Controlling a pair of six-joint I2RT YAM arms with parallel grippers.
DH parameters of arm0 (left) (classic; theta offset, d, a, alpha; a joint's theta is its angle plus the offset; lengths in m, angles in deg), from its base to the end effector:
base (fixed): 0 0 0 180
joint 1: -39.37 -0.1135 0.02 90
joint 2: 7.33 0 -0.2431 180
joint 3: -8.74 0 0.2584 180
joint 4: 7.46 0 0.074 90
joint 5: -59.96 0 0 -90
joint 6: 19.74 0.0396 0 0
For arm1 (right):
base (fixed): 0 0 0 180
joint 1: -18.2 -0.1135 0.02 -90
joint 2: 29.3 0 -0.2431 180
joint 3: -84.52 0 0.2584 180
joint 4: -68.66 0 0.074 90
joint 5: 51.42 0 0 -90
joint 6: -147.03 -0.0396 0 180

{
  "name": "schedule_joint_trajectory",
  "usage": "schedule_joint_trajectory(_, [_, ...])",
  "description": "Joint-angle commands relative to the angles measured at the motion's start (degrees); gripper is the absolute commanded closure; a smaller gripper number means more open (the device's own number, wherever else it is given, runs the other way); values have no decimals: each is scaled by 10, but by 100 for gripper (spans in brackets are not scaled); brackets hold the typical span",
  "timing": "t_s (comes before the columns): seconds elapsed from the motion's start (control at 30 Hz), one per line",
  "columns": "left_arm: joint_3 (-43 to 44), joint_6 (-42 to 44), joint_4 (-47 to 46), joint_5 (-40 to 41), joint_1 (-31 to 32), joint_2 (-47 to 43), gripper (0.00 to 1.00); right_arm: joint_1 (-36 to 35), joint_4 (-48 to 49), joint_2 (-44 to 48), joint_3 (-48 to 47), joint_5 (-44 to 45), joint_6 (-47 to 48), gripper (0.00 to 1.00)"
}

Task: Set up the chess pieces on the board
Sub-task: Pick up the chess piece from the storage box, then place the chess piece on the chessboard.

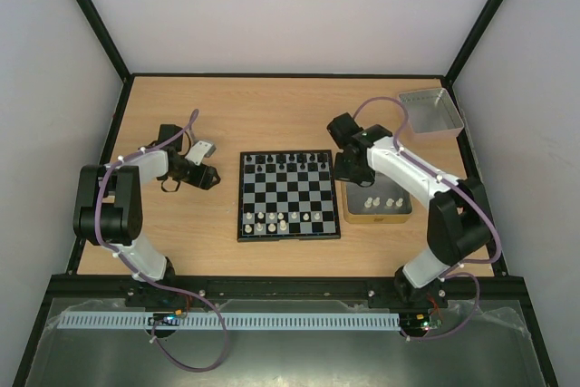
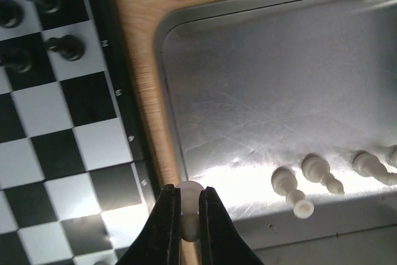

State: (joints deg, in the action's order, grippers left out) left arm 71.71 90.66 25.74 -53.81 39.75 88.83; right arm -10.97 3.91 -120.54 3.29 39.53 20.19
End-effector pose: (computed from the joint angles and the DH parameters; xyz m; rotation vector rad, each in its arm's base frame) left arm 0.3064 -0.0180 0.1127 0.5886 2.5682 -0.4499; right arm 0.2706 0.1503 0.2020 0.1974 2.8967 0.1914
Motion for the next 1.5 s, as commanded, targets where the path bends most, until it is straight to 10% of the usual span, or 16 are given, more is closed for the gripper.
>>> schedule_joint_trajectory(0.0, [-21,-4,50,14,6,38,29,-30,-68,23,-30,-17,2,98])
schedule_joint_trajectory(1.47, [-21,-5,50,18,8,37,28,-134,15,-57,55,-81,-28,98])
